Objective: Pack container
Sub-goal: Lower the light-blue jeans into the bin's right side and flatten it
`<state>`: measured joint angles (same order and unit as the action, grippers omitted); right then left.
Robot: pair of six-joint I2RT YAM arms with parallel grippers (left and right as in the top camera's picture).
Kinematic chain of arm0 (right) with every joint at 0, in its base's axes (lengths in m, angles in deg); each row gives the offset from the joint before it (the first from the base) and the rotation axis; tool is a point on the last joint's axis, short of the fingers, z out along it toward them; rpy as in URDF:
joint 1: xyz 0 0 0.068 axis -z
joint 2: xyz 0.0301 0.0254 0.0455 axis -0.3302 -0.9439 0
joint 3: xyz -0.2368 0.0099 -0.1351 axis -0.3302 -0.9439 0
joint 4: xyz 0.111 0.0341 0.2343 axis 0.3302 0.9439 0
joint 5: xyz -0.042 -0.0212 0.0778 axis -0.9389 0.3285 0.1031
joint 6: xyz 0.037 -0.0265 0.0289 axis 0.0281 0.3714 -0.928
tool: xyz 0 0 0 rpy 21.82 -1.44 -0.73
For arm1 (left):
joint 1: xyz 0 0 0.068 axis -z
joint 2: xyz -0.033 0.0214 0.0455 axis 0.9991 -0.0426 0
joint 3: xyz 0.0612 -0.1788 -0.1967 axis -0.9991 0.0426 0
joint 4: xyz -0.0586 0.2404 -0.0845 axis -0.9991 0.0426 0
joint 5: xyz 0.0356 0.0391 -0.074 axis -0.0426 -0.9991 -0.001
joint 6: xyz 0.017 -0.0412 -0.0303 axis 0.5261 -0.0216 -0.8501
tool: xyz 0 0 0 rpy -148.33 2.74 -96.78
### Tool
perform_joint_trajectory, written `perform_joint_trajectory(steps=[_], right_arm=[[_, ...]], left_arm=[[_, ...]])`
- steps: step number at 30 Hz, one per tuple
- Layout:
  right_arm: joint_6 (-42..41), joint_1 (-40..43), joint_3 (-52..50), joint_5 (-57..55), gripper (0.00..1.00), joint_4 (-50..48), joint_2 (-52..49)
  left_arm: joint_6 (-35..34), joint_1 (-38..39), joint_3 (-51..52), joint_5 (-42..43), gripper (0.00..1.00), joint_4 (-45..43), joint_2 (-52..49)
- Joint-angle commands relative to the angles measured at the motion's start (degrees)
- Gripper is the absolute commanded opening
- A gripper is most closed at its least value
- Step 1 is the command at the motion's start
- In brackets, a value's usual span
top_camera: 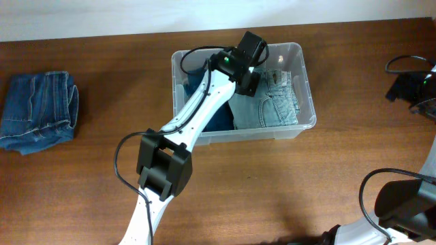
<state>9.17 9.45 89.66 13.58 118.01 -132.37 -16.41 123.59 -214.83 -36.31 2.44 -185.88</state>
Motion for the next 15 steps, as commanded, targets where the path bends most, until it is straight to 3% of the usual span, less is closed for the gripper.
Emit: perform_joint_trajectory(steps=[1,5,15], right_arm=[[-0.68,0.17,0.07,-0.48,0.99,0.02,-0.04],[-0.68,0.17,0.07,-0.48,0.98,0.02,-0.04],[-0.68,0.17,0.07,-0.5,0.98,0.02,-0.04]], left_arm=[[0.92,0.35,-7.67,2.23,0.04,4.74,3.63],[0.9,2.67,-11.26,13.79,0.04,12.28,4.46],[0.07,6.23,-1.55,18.53,0.05,15.37,3.08]])
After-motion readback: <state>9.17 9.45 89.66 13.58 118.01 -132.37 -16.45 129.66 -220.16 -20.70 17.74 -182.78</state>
